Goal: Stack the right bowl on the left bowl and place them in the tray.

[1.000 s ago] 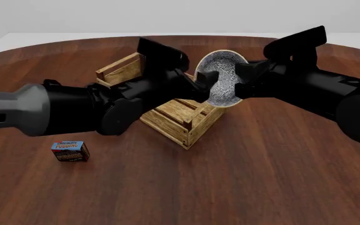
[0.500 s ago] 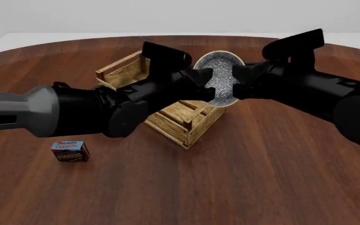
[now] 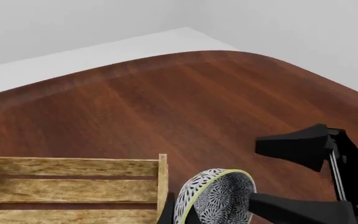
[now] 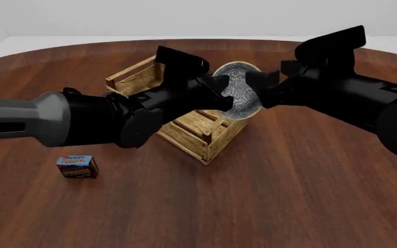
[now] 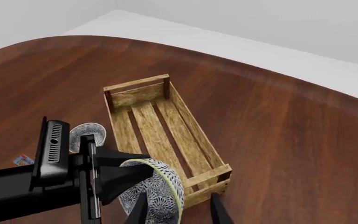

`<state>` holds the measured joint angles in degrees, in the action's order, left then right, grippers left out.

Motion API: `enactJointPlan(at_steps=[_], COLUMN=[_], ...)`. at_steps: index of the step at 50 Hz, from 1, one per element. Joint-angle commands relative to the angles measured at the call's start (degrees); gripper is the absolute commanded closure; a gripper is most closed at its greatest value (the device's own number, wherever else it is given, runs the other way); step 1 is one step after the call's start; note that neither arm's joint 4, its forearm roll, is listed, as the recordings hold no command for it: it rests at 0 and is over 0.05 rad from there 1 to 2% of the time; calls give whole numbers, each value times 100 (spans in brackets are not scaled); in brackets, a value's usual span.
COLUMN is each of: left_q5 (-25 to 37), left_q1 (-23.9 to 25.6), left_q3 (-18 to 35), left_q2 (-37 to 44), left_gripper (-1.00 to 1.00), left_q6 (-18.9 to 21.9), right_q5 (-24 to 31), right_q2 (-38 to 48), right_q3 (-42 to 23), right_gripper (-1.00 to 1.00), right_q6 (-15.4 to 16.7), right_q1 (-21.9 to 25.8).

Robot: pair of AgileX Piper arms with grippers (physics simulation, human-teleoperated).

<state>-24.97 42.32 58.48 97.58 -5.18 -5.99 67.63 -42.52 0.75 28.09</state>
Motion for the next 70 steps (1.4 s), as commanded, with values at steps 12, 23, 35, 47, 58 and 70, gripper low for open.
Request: enactJointPlan(at_steps=[12,23,35,47,58,70], left_q5=[140,264,324,445,677,1030], left_q1=[-453,-623,-819,-923,-1108,-1217], left_q3=[370,233,128,-47,-298,-539], left_q2=[107,-246,-461,-788,-1315,-1920], left_gripper=[100,100,100,100,100,100], left_q6=[172,160,257,316,418,439], right_q5=[94,105,94,84,39,17], right_q2=[-218,-262,-262,-241,-159,-178], right_q3=[7,10,18,18,30,68], right_gripper=[-100,-100,-100,-100,-100,-100], right_q6=[-27,-17,-17,-10,32,80], right_q1=[19,15,20,-11,-8,-14])
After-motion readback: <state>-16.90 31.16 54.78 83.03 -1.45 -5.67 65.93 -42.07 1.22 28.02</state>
